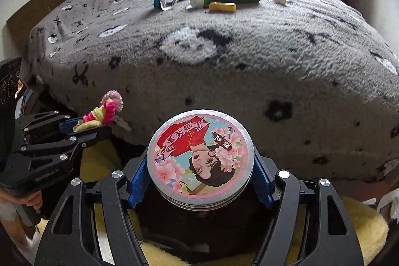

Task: Collect trash
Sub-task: 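Lower both held items below the bed edge and release them into the bin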

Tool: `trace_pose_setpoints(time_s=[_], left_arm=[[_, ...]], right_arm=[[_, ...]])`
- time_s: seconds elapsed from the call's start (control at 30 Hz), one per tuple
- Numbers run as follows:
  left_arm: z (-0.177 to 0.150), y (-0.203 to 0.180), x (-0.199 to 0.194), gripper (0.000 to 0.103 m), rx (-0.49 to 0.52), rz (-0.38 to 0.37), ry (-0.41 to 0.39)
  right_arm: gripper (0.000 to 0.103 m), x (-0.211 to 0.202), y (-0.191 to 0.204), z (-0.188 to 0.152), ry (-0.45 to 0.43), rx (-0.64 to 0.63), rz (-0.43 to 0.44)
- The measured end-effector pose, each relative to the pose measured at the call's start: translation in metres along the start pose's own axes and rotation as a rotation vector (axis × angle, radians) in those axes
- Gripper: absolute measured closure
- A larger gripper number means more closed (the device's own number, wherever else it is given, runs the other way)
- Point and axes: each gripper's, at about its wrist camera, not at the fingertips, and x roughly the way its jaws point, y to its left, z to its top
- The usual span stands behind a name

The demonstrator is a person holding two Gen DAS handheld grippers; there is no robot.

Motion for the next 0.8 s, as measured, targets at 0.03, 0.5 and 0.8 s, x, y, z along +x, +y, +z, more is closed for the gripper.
trace_pose_setpoints(time_s=[0.03, 0.5, 0.8], left_arm=[[-0.006, 0.0, 0.006, 0.079, -0.004, -0.002, 0.022], [-0.059, 0.009, 0.08, 0.079, -0.084, -0.043, 0.255], [-0.07, 0.009, 0.11, 0.079, -0.096, -0.061, 0.339]], right_arm=[[0.032, 0.005, 0.0, -0.005, 0.017, 0.009, 0.001], [0.032, 0.059, -0.006, -0.048, 0.198, 0.08, -0.004], [0.032, 0.086, -0.009, -0.055, 0.267, 0.105, -0.003]])
